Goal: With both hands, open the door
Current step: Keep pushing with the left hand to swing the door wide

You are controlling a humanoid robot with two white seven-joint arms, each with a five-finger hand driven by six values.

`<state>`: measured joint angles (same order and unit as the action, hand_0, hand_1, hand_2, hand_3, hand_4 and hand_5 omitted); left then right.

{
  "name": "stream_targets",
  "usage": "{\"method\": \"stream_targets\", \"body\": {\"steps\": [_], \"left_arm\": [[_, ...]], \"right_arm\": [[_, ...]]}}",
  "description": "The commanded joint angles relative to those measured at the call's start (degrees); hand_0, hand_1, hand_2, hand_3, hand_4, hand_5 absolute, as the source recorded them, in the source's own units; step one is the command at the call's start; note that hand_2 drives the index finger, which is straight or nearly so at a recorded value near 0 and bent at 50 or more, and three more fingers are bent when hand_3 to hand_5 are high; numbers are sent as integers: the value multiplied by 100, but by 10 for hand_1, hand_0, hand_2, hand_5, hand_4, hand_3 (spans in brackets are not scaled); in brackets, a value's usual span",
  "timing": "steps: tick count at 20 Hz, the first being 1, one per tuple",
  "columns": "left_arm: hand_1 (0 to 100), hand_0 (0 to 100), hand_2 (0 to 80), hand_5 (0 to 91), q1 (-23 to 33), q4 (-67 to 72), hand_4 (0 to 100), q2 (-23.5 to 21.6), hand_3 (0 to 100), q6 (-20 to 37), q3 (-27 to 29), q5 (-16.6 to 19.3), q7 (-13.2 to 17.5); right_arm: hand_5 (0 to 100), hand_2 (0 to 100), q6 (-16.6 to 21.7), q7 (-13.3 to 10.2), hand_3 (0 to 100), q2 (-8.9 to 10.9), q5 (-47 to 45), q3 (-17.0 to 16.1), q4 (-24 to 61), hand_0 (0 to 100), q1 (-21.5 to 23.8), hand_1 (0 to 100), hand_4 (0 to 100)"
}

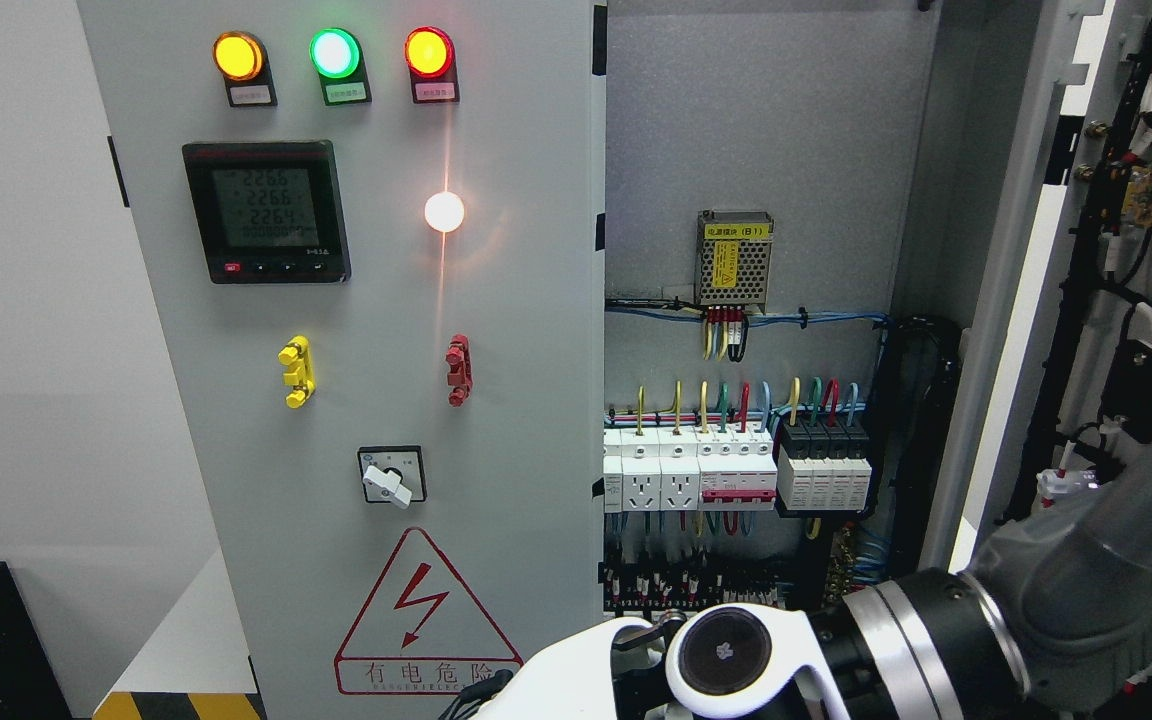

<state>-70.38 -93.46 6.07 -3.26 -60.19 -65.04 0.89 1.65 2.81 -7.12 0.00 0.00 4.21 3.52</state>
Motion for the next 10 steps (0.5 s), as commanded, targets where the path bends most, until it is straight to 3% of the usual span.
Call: {"method": "stream_targets", "body": {"steps": [1,10], "left_arm": [[0,0,0,0,-169,610,0,395,0,19,-266,-18,34],[0,0,0,0,-397,847,0,421,0,19,-450,-70,34]], "right_arm": [[0,0,-7,0,0,0,97,-26,0,191,0,0,0],[0,0,-7,0,0,0,97,-26,0,191,0,0,0]]}}
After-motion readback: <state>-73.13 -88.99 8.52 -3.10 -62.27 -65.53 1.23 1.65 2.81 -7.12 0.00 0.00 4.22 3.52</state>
